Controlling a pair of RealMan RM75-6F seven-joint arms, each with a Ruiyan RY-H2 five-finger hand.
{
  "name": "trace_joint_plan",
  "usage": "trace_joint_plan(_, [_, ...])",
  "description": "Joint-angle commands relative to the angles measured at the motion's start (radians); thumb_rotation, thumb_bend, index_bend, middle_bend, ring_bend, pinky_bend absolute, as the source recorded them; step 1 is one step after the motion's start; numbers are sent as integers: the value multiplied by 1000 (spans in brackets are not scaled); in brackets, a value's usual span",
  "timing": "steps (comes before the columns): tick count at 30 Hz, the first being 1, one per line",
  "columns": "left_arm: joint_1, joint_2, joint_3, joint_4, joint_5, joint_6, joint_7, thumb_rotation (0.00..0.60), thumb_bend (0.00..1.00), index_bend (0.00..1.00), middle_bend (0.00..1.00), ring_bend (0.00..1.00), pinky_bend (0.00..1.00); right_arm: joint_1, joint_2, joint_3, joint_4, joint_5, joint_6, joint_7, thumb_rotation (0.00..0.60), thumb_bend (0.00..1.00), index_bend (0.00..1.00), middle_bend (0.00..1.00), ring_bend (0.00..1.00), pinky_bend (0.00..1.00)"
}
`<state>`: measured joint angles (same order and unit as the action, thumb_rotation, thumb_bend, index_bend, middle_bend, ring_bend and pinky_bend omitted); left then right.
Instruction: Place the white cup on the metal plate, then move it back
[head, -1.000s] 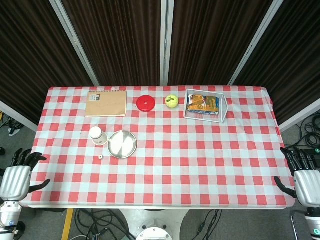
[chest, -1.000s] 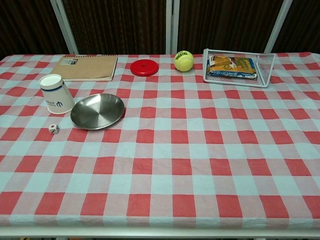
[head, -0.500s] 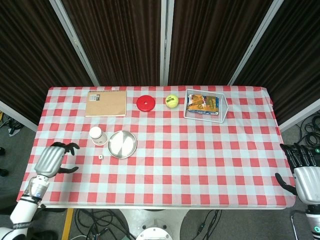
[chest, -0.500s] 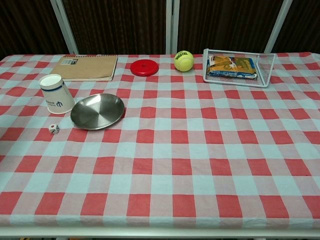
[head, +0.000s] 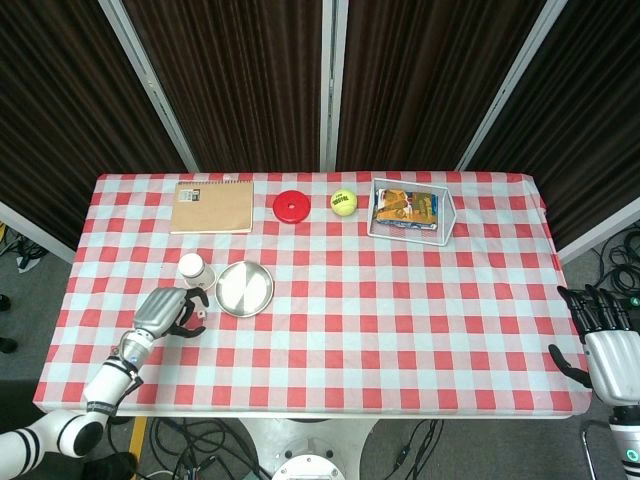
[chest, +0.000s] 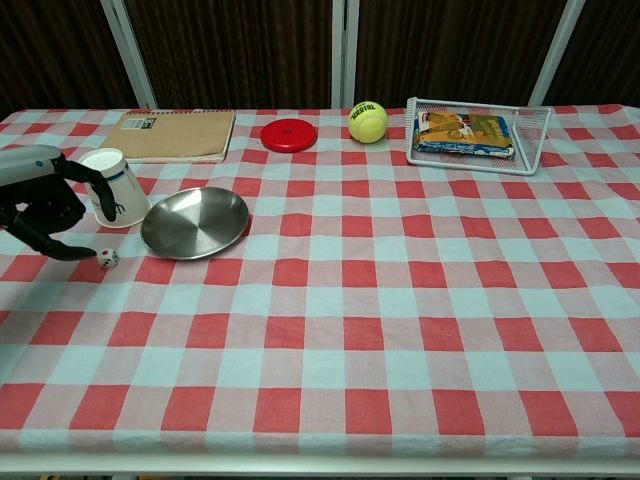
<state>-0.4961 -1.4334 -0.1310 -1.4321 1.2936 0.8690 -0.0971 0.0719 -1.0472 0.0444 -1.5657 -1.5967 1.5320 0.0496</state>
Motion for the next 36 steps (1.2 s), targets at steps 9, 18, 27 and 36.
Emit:
trace_joint_plan(9, [-32,-106,15,138,-55,-29,23,600,295,438,898,905,873,-4,-6,-1,1,8,2,-3,600,221,0,157,0,61])
trace_joint_plan(18, [-39,-142,12,195,-103,-25,81,600,304,440,901,906,873,-5,-5,-1,-4,15,-2,-10,600,221,0,157,0,61])
trace_joint_plan(27, [-42,-152,13,210,-132,-39,88,600,302,489,902,905,873,-3,-6,0,-2,18,-7,-9,600,221,0,157,0,61])
trace_joint_plan(36, [-42,-149,20,199,-135,-42,91,600,316,542,903,908,874,-6,-8,-2,-1,18,-6,-8,600,221,0,161,0,61])
